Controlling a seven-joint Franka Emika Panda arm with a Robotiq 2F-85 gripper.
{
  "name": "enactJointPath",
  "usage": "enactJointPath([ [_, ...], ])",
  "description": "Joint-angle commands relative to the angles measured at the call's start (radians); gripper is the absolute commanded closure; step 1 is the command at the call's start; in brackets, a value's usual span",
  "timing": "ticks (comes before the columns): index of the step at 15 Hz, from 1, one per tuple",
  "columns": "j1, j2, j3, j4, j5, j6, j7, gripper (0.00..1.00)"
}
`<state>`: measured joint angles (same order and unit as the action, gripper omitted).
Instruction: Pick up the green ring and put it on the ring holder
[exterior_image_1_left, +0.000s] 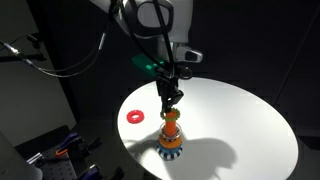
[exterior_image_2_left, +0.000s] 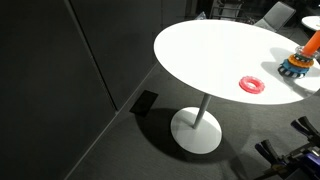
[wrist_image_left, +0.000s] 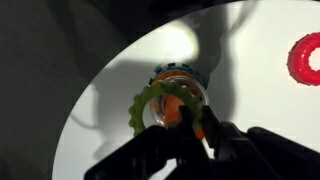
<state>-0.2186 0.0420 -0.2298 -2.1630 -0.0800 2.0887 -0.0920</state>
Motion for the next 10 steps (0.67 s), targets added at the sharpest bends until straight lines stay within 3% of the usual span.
enactJointPath([
  [1,-0.007,-0.053,-0.002,-0.052,-0.009,0.053,-0.025,0.94],
  [10,-0.004,-0.073,-0.001,-0.075,0.015,0.115,-0.048,0.94],
])
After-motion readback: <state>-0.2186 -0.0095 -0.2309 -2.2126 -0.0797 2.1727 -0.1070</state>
